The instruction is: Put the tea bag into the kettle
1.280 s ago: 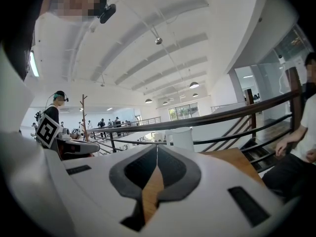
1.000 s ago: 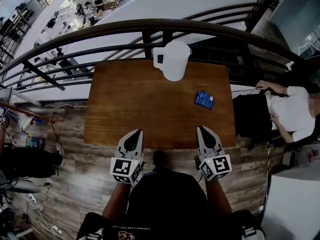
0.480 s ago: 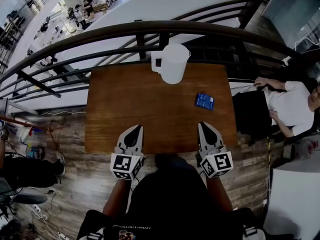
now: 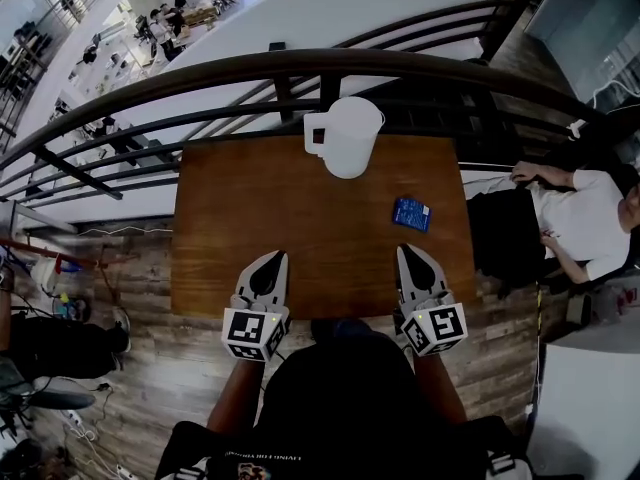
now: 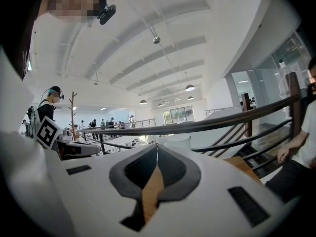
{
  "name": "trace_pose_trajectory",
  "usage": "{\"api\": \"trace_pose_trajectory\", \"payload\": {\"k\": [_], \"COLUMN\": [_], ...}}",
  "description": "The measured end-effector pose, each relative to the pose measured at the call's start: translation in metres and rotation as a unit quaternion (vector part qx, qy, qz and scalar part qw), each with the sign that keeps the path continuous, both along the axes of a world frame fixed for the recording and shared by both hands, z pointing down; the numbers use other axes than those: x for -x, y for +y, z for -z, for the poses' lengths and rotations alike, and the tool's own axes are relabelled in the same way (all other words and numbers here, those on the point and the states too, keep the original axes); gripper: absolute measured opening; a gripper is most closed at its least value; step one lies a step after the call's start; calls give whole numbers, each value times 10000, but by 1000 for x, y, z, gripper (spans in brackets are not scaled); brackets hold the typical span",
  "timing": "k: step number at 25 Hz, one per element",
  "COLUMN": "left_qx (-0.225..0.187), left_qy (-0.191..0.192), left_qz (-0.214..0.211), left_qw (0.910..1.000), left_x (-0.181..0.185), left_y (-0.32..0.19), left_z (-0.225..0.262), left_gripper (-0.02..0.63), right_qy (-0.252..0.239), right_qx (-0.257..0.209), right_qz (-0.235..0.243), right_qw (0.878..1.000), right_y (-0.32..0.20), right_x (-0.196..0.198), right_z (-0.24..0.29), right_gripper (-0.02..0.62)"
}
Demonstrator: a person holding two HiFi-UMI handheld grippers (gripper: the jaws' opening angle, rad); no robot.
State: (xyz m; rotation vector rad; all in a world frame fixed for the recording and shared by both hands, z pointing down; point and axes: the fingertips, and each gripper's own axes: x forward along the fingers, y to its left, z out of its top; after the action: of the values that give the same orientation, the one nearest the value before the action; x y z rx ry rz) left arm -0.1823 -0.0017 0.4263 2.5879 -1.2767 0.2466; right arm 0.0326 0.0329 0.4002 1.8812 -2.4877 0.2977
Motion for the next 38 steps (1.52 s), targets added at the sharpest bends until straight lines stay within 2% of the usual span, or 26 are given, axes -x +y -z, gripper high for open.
{"api": "trace_pose_trajectory", "payload": {"k": [6, 14, 21, 28, 38], "left_qx": [61, -39, -372, -616, -561], "left_qy": [-33, -132, -213, -468, -627], "left_qz": [100, -1, -186, -302, -225], "left_qw": [9999, 9999, 9989, 9965, 9962], "left_x": [-5, -22, -47, -71, -92], "left_y": [-18, -48, -104, -169, -264], "left_z": [-6, 0, 17, 28, 22], "left_gripper": [6, 6, 6, 6, 6], "right_qy": [-67, -28, 148, 384, 618], "right_qx": [52, 37, -71, -209, 21], "right_qz": [151, 257, 279, 229, 326], "right_qw": [9999, 9997, 9995, 9988, 9976], "right_y": [-25, -53, -104, -173, -267], "right_x": [-3, -9, -26, -47, -62], "right_z": [-8, -4, 1, 3, -17], "right_gripper": [17, 17, 17, 17, 17]}}
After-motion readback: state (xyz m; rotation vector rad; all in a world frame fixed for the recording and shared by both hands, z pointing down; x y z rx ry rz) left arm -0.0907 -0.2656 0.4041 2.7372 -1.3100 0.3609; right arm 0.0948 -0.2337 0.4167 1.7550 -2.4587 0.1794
